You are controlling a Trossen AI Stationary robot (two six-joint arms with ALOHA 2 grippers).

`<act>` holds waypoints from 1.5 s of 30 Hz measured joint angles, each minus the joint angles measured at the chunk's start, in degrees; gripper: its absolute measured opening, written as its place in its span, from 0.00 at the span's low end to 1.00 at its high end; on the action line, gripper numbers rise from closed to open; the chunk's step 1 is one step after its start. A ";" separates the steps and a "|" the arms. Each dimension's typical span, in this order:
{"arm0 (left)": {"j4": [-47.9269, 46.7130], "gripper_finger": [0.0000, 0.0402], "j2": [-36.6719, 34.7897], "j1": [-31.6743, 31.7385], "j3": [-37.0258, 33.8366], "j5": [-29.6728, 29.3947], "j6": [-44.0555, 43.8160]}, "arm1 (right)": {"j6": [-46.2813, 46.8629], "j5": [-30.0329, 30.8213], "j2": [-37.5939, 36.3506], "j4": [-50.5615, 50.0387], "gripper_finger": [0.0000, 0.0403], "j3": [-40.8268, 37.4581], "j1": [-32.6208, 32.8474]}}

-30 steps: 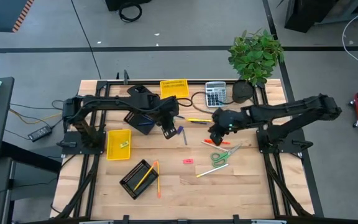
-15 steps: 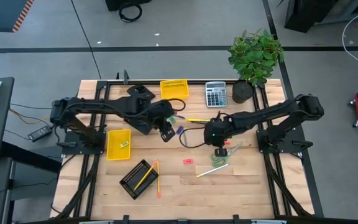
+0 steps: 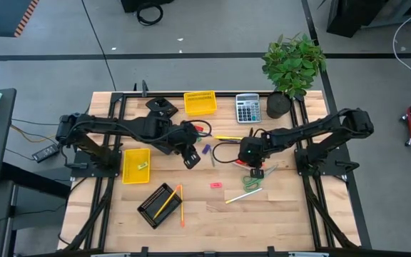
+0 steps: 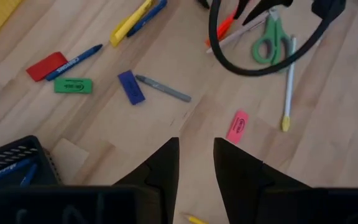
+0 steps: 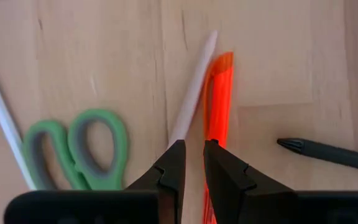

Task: Sort crayons/erasers/pens/pencils in bins
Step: Put the orange pen into the top yellow basket

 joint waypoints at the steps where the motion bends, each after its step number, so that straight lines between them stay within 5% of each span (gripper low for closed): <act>1: -0.07 0.27 0.00 0.00 0.00 -0.06 -0.09 | 0.43 0.24 0.00 0.82 0.16 -0.50 0.00; 37: -0.79 0.27 0.00 -0.61 0.00 0.03 -2.05 | 5.68 4.63 0.00 7.59 0.16 -5.07 0.00; 45: -0.79 0.27 0.02 -0.61 0.00 0.03 -2.01 | 8.37 3.11 0.02 7.76 0.05 -4.42 0.00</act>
